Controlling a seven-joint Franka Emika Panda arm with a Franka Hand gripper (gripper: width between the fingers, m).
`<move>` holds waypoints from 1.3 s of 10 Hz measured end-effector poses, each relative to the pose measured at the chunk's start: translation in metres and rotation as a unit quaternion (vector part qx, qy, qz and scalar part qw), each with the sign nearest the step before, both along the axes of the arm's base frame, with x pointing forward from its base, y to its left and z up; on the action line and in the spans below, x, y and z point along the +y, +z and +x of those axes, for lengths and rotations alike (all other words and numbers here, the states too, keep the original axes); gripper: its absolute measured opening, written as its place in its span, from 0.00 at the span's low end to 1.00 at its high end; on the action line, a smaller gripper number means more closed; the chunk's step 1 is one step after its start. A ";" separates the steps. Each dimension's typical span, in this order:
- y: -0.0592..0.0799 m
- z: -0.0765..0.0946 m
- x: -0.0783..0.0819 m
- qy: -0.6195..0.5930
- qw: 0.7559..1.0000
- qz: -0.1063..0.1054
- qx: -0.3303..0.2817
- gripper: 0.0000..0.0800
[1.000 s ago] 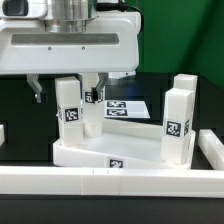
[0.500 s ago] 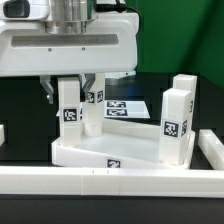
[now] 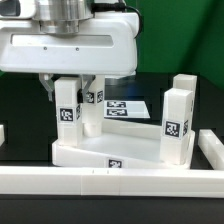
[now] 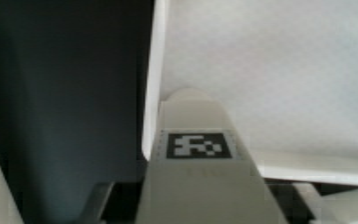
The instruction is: Assemble desk
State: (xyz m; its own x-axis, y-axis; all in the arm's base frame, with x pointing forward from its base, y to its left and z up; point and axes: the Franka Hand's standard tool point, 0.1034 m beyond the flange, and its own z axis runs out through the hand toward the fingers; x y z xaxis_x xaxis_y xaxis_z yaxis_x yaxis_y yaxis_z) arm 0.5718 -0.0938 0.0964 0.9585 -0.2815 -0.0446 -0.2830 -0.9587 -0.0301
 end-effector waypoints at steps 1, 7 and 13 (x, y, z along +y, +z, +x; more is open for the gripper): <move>-0.001 0.000 0.000 -0.036 0.999 0.005 -0.001 0.36; -0.001 0.002 0.002 -0.356 0.934 0.017 0.011 0.36; -0.002 0.001 0.001 -0.368 0.930 0.013 0.013 0.75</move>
Offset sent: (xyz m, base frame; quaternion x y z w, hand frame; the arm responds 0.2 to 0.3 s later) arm -0.0011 0.0050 -0.0009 0.0289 -0.0141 0.2256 0.9737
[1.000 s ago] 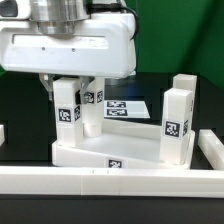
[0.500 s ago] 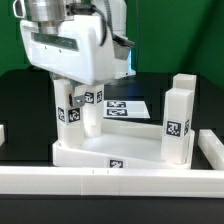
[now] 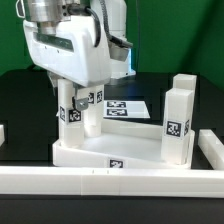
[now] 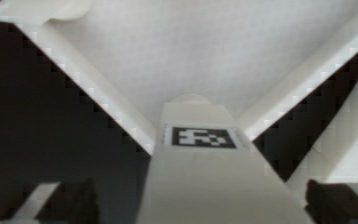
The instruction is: Assemble desk
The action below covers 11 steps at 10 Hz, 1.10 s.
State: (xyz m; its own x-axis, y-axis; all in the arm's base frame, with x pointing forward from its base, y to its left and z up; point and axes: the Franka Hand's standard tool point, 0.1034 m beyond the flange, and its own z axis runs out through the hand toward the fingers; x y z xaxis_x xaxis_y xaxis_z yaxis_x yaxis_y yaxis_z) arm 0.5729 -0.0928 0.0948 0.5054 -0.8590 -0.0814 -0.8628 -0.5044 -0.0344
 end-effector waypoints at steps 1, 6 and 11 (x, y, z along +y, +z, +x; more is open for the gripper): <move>0.000 -0.001 -0.001 0.064 0.998 -0.004 -0.003 0.80; -0.003 0.002 0.002 0.308 0.951 -0.026 -0.010 0.81; -0.003 0.002 0.000 0.467 0.884 -0.026 -0.020 0.81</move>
Offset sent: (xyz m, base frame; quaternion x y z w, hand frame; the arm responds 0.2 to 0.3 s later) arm 0.0047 0.0024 -0.0069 -0.0429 0.0454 -0.3337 0.9406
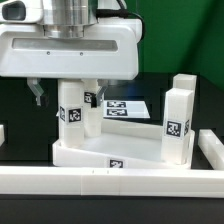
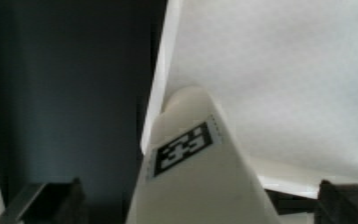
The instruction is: Assemble desk
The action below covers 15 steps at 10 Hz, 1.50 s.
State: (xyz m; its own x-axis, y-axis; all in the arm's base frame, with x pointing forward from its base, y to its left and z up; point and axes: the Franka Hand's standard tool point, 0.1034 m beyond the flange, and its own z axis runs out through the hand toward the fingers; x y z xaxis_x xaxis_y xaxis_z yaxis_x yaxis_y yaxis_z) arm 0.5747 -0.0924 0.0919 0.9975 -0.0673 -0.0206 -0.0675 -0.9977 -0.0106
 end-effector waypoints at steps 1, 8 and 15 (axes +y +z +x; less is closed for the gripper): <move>0.004 0.002 0.001 0.019 1.000 0.001 -0.003 0.81; 0.007 0.001 -0.001 0.136 0.991 -0.001 -0.005 0.36; 0.007 -0.001 -0.006 -0.040 0.999 0.007 0.002 0.36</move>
Offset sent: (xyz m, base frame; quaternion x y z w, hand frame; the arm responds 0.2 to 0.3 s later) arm -0.0140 0.0091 0.0024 0.0060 -0.0116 -0.1149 0.9933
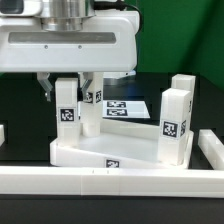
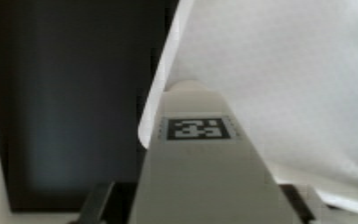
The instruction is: Assemble desk
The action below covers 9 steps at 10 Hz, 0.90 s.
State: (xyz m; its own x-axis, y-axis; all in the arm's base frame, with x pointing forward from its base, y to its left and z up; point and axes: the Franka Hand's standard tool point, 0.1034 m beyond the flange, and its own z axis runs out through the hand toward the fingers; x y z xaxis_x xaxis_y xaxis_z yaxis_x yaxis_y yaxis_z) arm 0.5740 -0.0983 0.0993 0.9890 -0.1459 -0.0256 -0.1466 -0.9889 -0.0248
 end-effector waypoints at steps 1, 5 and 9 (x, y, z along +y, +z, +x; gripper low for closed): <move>-0.001 0.000 -0.001 -0.039 0.999 0.003 0.000 0.36; -0.001 -0.001 0.000 -0.194 0.981 0.006 0.005 0.36; 0.000 -0.007 0.008 -0.284 0.958 -0.007 0.033 0.37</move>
Offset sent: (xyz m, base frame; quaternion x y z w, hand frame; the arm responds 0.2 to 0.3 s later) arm 0.0008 0.0045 -0.0029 0.0391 -0.0054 0.2574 0.9655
